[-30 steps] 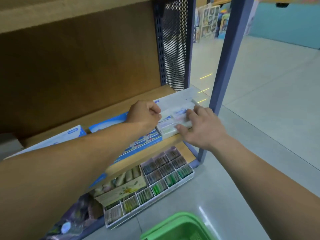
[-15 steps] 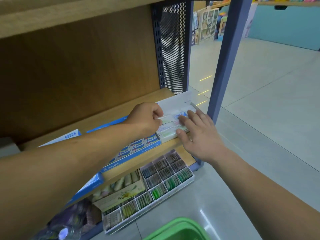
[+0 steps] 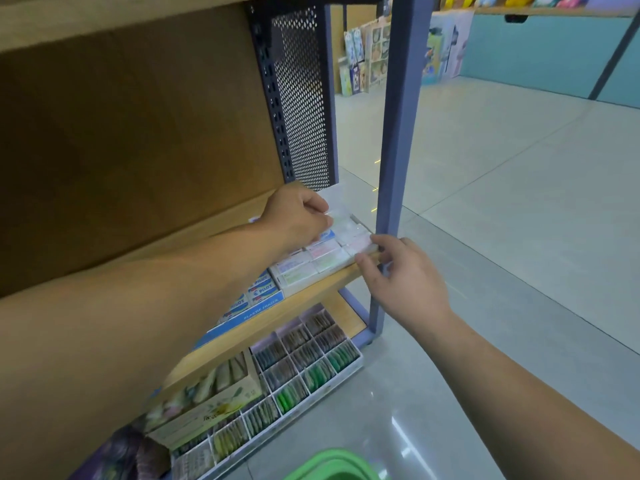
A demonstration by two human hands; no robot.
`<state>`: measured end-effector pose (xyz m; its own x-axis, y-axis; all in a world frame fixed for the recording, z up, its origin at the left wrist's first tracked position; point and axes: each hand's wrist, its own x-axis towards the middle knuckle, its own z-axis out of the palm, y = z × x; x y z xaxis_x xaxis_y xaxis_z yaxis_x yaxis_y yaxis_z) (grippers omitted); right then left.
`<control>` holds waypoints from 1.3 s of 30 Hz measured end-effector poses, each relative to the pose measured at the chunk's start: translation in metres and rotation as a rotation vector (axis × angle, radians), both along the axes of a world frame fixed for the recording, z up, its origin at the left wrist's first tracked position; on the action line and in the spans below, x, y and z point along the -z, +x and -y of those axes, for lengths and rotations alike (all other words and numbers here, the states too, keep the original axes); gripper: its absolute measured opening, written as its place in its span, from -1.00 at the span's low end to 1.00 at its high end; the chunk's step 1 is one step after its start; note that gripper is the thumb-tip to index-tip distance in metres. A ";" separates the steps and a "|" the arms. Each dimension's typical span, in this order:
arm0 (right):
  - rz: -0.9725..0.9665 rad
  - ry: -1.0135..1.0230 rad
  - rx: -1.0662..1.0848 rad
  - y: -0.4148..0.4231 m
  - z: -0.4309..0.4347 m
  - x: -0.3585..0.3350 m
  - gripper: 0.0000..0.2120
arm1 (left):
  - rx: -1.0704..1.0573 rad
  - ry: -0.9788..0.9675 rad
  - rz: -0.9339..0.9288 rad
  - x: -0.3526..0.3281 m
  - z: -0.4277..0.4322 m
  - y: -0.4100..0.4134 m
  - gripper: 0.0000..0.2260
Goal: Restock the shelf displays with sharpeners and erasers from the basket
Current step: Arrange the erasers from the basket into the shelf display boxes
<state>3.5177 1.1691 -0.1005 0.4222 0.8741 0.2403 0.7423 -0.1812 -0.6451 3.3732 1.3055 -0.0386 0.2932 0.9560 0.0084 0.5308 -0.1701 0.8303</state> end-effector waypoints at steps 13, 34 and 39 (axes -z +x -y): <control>-0.153 0.056 -0.046 0.000 -0.004 -0.006 -0.63 | 0.230 -0.031 -0.398 -0.025 -0.015 0.008 -0.77; 0.123 -0.332 -0.322 -0.009 -0.037 -0.023 -0.52 | 0.260 0.043 -0.471 -0.035 -0.008 -0.025 -0.77; 0.171 -0.277 -0.268 -0.015 -0.034 -0.028 -0.59 | 0.289 -0.064 -0.525 -0.060 -0.017 -0.056 -0.90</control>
<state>3.5029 1.2035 -0.0728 0.1459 0.9889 0.0274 0.8791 -0.1168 -0.4621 3.3171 1.3225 0.0210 0.4903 0.8310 -0.2626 0.8122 -0.3264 0.4834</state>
